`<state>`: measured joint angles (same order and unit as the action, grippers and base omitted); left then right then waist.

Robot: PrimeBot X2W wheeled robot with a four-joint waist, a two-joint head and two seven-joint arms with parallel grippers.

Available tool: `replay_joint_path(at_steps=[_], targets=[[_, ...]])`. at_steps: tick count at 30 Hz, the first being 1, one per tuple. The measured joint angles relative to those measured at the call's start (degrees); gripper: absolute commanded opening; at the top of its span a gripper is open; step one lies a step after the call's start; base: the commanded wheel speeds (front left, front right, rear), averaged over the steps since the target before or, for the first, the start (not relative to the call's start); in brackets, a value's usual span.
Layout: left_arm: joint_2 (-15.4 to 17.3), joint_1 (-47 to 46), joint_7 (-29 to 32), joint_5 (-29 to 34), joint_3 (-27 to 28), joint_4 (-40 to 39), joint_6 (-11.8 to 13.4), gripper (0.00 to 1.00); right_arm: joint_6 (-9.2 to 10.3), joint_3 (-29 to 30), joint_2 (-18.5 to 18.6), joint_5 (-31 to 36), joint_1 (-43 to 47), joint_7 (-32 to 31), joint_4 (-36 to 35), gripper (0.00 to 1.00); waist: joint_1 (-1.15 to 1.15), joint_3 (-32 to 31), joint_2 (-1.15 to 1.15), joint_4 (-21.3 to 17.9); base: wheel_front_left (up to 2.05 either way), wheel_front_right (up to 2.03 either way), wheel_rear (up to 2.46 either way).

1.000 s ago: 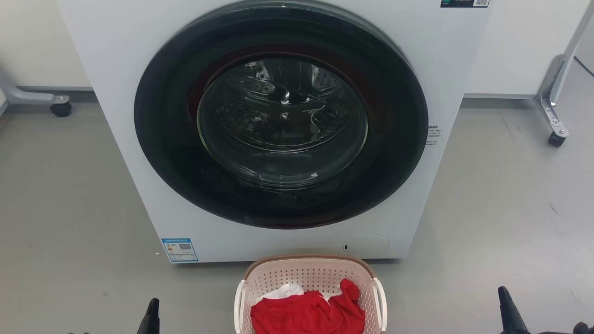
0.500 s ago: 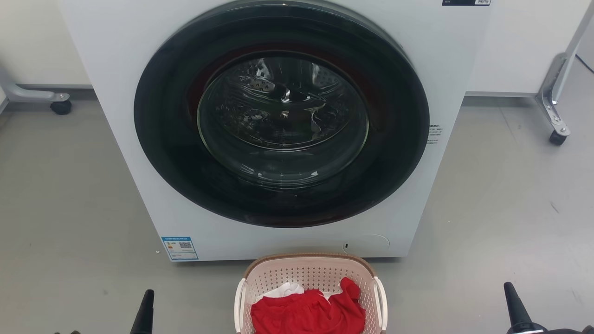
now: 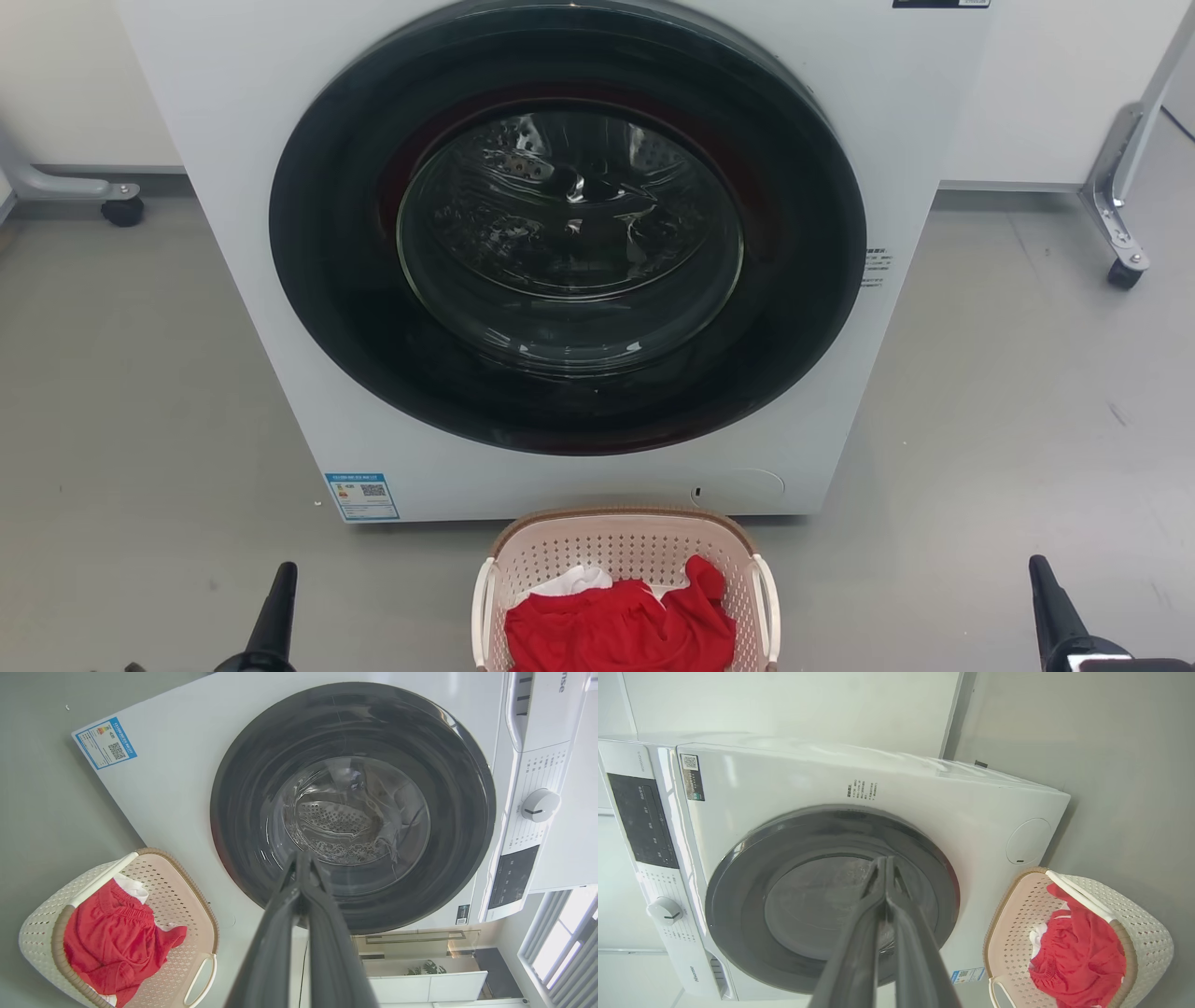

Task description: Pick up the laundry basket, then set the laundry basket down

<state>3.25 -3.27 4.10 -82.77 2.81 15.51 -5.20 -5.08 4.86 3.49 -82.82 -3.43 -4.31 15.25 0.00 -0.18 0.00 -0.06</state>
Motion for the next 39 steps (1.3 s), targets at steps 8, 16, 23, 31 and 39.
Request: replay_joint_path(at_steps=[8, 16, 23, 31, 39], targets=[[-0.51, -0.49, 1.55, -6.03, 1.74, 0.25, -1.37, 0.0, -1.07, 1.89, -0.66, -5.84, -0.95, -1.52, 0.51, 0.0, 0.0, 0.15, 0.0, 0.05, 0.0, 0.0, 0.0], [-0.77, -1.23, 2.38, -8.88, 2.43, 0.37, -1.87, 0.0, -1.56, 2.77, -1.0, -8.61, -1.47, -2.19, 0.75, 0.0, 0.0, 0.22, 0.0, 0.06, 0.0, 0.0, 0.0], [-0.78, -1.23, 2.37, -8.88, 2.43, 0.38, -1.87, 0.0, -1.56, 2.77, -1.01, -8.61, -1.68, -2.19, 0.76, 0.0, 0.0, 0.22, 0.0, 0.06, 0.0, 0.0, 0.0], [-0.78, -1.23, 2.37, -8.89, 2.43, 0.38, -1.87, 0.0, -1.56, 2.77, -1.01, -8.61, -1.7, -2.18, 0.76, 0.0, 0.0, 0.22, 0.0, 0.06, 0.0, 0.0, 0.0], [-0.78, -1.23, 2.37, -8.93, 2.43, 0.38, -1.87, 0.0, -1.56, 2.76, -1.02, -8.61, -1.7, -2.18, 0.76, 0.0, 0.0, 0.22, 0.0, 0.06, 0.0, 0.0, 0.0]])
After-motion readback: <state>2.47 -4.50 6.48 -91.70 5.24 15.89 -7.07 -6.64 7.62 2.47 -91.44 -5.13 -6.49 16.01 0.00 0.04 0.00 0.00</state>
